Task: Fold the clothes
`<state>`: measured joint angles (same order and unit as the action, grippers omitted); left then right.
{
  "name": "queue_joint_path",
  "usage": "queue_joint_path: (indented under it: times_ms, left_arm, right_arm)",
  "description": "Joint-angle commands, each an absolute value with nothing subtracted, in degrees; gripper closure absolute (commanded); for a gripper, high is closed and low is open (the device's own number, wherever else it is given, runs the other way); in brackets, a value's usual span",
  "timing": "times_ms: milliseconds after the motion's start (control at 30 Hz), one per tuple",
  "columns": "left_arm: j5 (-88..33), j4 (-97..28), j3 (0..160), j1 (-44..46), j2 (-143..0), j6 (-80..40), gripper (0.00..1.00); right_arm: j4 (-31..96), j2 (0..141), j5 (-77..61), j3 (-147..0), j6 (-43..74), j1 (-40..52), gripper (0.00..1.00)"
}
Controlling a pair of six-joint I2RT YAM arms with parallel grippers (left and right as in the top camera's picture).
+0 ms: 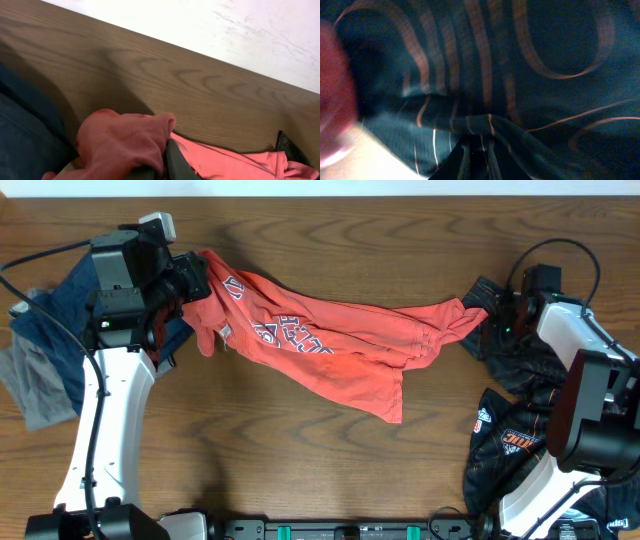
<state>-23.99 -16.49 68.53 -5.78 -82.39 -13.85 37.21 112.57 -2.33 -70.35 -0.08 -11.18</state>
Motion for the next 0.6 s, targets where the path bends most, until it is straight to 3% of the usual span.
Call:
queue_joint_path:
  times_ms: [0, 100, 233, 400, 567]
  left_arm:
    - [-23.94, -16.05, 70.74, -5.65, -81.91, -13.10, 0.94]
    - [-23.94, -15.29, 70.74, -5.56, -82.78, -13.08, 0.94]
    - [-23.94, -12.43, 70.74, -4.47, -85.12, -12.38, 0.94]
    - [-23.90, -5.19, 70.74, -1.69, -89.54, -10.57, 0.94]
    - [-21.26, 5.82, 71.33, -0.27, -92.71, -10.63, 0.94]
  right_arm:
    - [36.27, 117.19, 13.47, -69.14, 4.75, -15.07, 0.83]
    - [36.88, 116.99, 21.12, -69.65, 10.52, -20.25, 0.76]
    - [41.17, 116.79, 20.58, -72.73, 18.28, -28.67, 0.75]
    - [45.32, 114.96, 4.82, -78.22, 15.46, -36.18, 0.69]
    - [47.00, 109.62, -4.45, -80.99, 12.25, -35.88, 0.64]
